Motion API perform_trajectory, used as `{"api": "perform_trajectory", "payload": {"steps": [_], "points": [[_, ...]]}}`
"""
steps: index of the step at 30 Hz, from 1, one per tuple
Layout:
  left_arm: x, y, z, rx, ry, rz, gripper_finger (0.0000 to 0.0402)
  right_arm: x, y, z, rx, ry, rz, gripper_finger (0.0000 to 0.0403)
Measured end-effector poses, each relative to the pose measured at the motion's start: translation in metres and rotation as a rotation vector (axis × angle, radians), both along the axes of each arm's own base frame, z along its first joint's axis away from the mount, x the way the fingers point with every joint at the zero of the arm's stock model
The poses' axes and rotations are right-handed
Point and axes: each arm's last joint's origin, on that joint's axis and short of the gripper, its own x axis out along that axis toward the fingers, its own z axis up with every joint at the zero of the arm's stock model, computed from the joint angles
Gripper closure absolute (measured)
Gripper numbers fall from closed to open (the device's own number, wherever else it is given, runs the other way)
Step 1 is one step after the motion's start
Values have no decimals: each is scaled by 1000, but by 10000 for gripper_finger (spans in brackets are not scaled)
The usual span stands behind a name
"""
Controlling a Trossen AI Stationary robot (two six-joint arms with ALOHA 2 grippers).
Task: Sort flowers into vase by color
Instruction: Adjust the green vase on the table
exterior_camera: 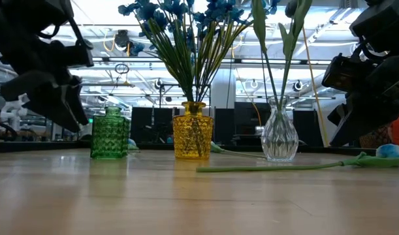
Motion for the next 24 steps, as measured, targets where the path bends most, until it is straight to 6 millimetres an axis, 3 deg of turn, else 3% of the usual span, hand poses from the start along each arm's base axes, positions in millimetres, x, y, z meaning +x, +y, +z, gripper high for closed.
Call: {"api": "perform_trajectory", "payload": {"steps": [18, 24], "points": [[14, 2, -11, 136, 5, 3, 96, 0, 0, 0, -6, 0, 4, 403], [17, 4, -9, 159, -25, 5, 125, 0, 0, 0, -10, -1, 1, 403]]}}
